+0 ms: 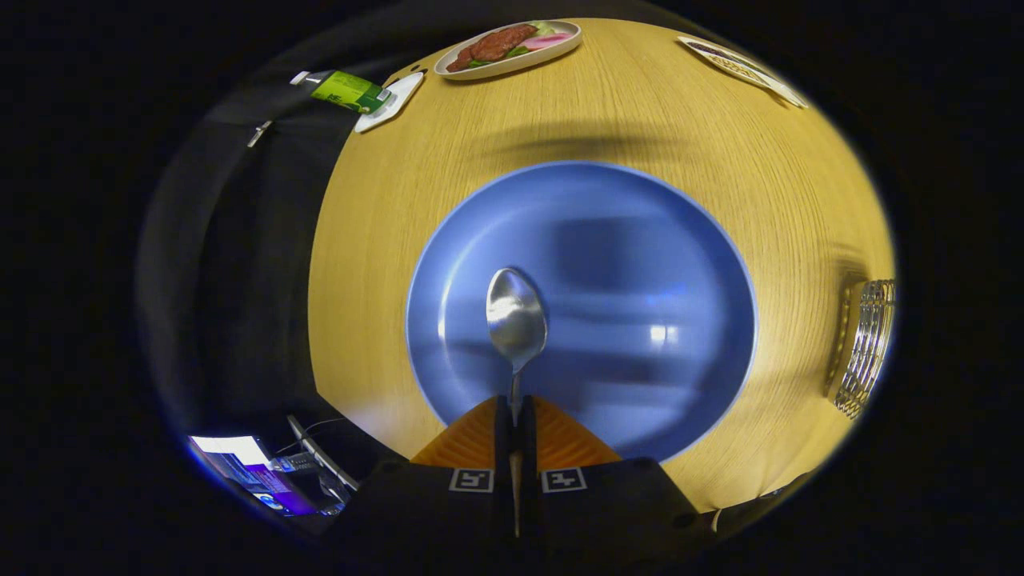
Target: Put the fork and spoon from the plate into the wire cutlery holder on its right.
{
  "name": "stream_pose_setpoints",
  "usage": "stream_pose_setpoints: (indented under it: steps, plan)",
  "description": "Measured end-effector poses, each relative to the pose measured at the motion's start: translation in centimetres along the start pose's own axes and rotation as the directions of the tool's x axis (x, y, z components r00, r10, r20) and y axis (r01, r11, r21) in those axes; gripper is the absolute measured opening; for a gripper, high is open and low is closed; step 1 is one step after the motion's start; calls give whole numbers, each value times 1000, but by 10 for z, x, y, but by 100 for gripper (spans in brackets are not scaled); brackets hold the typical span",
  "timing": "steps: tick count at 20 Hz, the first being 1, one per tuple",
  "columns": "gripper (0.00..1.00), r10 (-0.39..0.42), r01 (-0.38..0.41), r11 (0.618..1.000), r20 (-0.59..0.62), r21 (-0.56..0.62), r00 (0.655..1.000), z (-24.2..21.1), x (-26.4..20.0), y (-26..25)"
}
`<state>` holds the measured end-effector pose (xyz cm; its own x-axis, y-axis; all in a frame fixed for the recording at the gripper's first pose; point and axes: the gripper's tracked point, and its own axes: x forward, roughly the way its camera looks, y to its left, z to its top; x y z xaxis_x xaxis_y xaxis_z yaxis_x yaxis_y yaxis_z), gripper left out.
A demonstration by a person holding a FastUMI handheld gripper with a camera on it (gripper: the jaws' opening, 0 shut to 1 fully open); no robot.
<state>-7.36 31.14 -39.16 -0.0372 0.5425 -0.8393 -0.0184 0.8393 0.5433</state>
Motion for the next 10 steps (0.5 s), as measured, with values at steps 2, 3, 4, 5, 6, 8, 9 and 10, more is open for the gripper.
stream_pose_setpoints:
  steps: [2, 3, 4, 5, 6, 8, 9, 10]
  plan:
    - [7, 36, -36, 999, 24, 8, 999, 6, -19, 2]
    - [7, 56, -57, 998, 31, 12, 998, 9, -28, 2]
    - [7, 72, -73, 997, 43, 20, 996, 16, -40, -4]
    - [7, 91, -93, 995, 51, 28, 995, 19, -51, -4]
    - [7, 111, -113, 993, 54, 36, 992, 19, -62, -4]
    - [7, 143, -146, 988, 73, 40, 987, 19, -89, -3]
    - [7, 148, -152, 988, 87, 35, 985, 21, -104, -8]
    - [7, 151, -155, 988, 100, 28, 983, 23, -118, -15]
